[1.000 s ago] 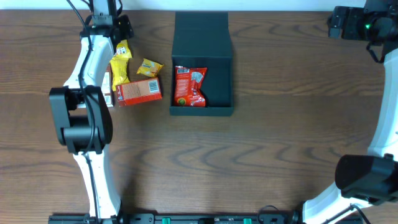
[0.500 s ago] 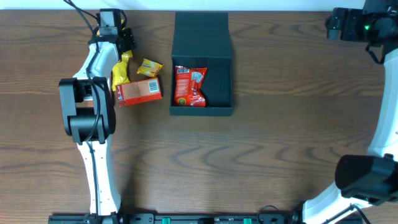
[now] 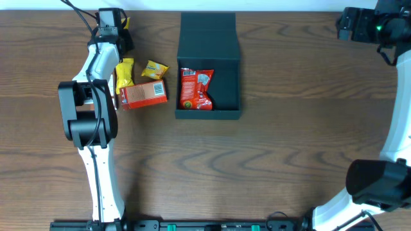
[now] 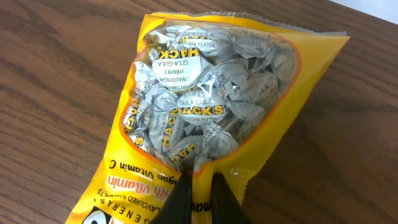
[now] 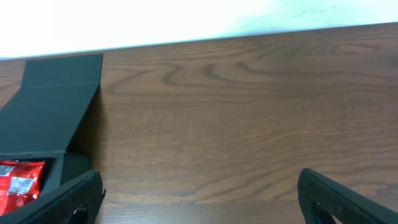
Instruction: Pack container
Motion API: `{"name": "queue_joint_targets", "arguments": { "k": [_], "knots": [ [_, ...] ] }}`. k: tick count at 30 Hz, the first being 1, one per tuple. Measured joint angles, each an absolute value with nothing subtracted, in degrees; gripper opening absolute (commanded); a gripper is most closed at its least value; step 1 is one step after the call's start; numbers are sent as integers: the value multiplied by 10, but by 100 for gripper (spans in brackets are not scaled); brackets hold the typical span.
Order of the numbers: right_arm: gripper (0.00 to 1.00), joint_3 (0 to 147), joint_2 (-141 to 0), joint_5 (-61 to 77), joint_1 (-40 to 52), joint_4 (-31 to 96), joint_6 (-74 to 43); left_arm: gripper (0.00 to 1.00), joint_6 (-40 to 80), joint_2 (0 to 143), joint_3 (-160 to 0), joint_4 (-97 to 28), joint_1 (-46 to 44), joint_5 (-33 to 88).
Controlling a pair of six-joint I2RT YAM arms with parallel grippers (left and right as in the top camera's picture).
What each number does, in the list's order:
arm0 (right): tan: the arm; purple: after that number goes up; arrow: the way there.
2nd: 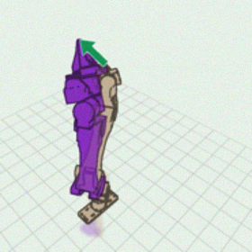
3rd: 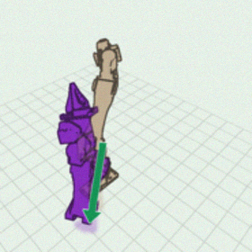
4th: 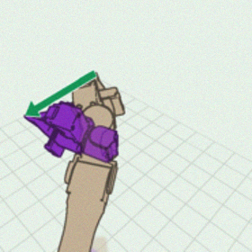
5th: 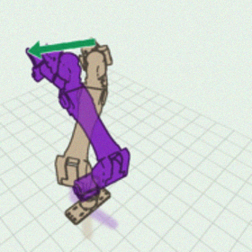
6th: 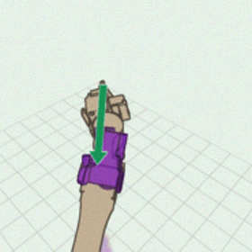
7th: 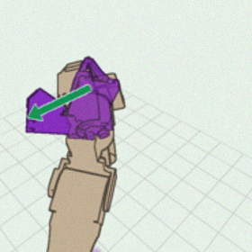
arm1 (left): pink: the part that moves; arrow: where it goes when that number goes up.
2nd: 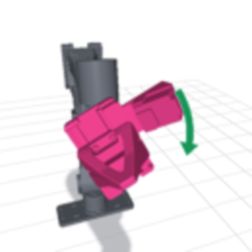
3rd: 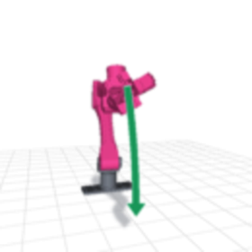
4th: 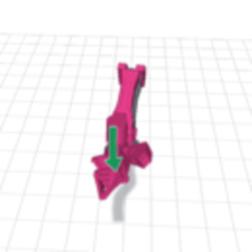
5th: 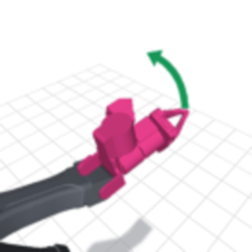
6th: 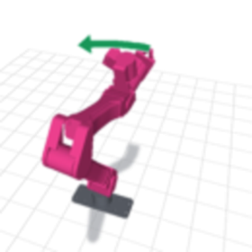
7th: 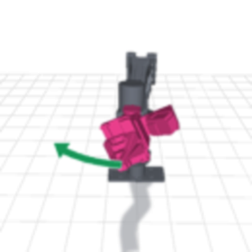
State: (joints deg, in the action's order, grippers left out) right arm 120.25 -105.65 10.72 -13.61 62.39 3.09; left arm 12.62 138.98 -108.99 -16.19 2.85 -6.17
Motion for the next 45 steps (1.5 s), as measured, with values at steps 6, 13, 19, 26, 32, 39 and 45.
{"name": "queue_joint_targets", "arguments": {
  "k": [6,13,19,26,32,39,45],
  "knots": [
    [99,1202,-1056,107,-136,624,29,56,126,1390,-1090,-165,29,-61],
    [99,1202,-1056,107,-136,624,25,76,130,1362,-1090,-189,30,-59],
    [99,1202,-1057,107,-136,620,25,82,98,1240,-1095,-344,30,-60],
    [99,1202,-1057,107,-136,576,30,80,59,1171,-1104,-549,37,-61],
    [99,1202,-1057,107,-136,561,62,71,61,1173,-1103,-667,60,-49],
    [99,1202,-1057,107,-136,568,100,72,61,1173,-1101,-716,79,-41],
    [99,1201,-1057,107,-136,589,117,82,43,1173,-1053,-642,92,-17]
  ]
}}
